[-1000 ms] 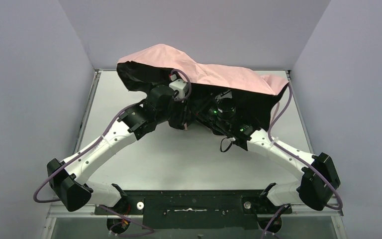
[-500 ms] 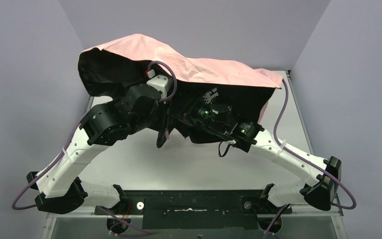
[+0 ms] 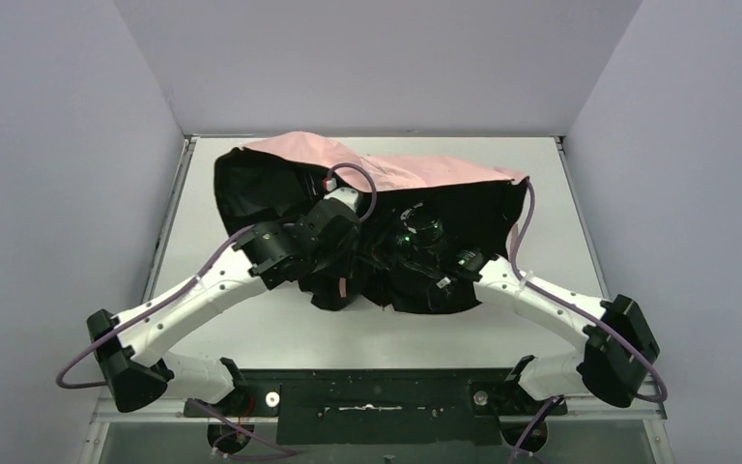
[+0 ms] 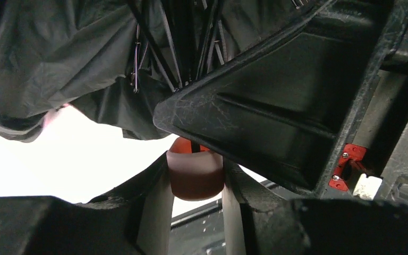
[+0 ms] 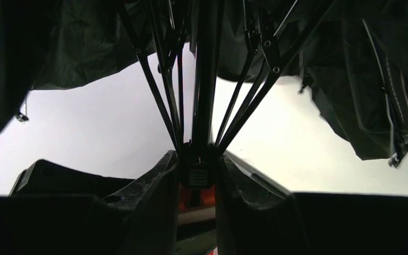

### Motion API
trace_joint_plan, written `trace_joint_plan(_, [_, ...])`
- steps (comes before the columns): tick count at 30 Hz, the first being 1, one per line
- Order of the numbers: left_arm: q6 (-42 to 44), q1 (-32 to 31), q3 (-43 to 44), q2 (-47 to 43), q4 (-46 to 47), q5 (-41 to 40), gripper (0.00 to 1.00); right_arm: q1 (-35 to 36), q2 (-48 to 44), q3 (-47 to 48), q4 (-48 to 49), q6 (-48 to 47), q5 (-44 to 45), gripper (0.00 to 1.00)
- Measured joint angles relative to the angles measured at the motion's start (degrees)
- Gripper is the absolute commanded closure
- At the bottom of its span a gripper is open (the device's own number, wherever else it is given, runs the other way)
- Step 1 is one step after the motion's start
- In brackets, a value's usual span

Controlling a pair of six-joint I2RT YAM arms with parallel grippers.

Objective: Put away the umbrella

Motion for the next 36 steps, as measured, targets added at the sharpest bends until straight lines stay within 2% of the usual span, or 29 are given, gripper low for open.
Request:
trace_joint_plan(3, [0.17,2.51,-9.16,1.68,10.47,2.43,1.0,-3.82,3.02,-5.25,4.17,0.44,-2.89,1.0])
trace_joint_plan(7, [1.33,5.07,-14.1,4.55,18.97,4.24,1.0,-6.47,7.21,-6.25,6.45,-1.4,-3.69,0.94])
trace_joint_plan(13, [3.72,7.45,-15.1,8.96,27.26,5.38,1.0,-9.86,10.1,-7.04,10.64,-4.55,-3.65,0.62])
trace_joint_plan(17, [4.76,8.83,-17.88,10.73,31.3,5.27,1.0,-11.34,9.53,-10.49,11.54,-6.29,-3.13,0.51])
trace_joint_plan(22, [4.81,10.97,-21.62,12.59,33.94,4.13,1.0,-11.65,5.33,-16.15,6.86,-8.94,-1.2,0.46])
trace_joint_plan(28, [4.68,11.19,-25.64,13.33,37.24,4.0,1.0,-11.65,-10.14,-22.23,-0.76,-13.49,4.2,0.39])
trace_joint_plan(29, [4.7,11.17,-26.01,13.53,37.64,4.09,0.98,-11.65,-13.11,-23.19,-2.12,-14.29,5.33,0.39])
trace_joint_plan(30, [4.7,11.17,-26.25,13.79,38.03,4.28,0.91,-11.65,-16.04,-24.15,-3.69,-15.15,6.58,0.38])
trace_joint_plan(32, [4.68,11.17,-26.62,14.19,38.77,4.76,0.73,-11.63,-20.81,-25.35,-7.13,-16.81,9.05,0.38])
trace_joint_plan(36, [4.5,10.78,-28.22,13.94,39.76,5.49,0.46,-11.65,-30.1,-26.16,-14.43,-20.72,14.8,0.38])
